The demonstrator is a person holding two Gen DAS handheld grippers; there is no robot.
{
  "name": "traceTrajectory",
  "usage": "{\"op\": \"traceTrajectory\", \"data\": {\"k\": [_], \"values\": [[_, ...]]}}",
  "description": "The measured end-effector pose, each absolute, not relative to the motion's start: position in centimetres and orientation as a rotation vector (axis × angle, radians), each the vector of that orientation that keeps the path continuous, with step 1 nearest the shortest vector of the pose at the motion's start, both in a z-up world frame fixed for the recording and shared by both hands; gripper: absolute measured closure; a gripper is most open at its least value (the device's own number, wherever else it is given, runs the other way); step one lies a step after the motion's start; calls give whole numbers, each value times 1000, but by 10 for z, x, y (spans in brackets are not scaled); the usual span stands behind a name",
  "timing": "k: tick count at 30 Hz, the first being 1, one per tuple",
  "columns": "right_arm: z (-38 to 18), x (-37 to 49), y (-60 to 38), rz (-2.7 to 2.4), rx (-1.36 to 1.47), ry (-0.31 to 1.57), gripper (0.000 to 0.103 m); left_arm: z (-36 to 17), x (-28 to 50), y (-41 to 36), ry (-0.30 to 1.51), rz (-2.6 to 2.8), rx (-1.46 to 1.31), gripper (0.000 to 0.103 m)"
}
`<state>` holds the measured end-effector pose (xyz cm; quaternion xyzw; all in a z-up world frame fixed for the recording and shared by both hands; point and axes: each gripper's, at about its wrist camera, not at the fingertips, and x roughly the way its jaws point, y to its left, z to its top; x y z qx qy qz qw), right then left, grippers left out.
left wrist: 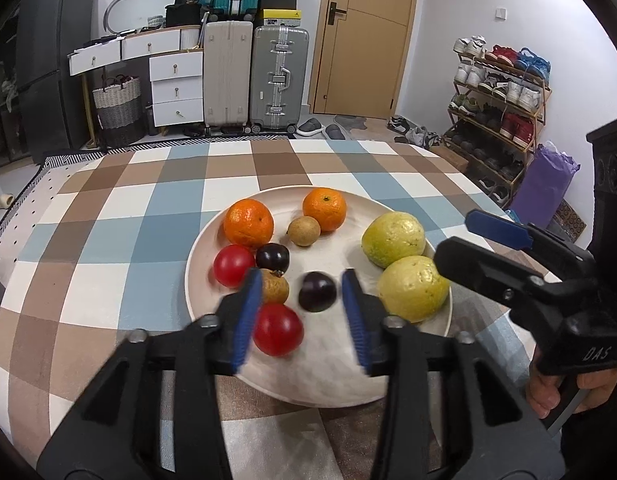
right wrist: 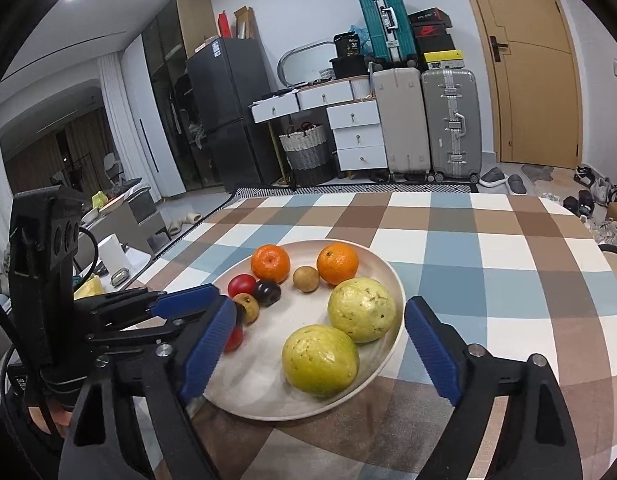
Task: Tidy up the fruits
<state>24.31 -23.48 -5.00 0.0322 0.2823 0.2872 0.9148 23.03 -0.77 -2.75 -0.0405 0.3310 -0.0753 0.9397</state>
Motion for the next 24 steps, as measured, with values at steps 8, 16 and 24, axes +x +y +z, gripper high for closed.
{"op": "traceTrajectory", "data": {"k": [8, 16, 24], "values": [[-52, 237, -248, 579, 96, 583, 2, -15, 214, 5, 608, -136, -114, 17], [-50, 224, -238, 593, 18, 559, 0, -8, 197, 12, 570, -99, -125, 1], [-48, 203, -246, 594, -6, 537, 0, -12, 174, 5, 579, -102, -106, 1]]}}
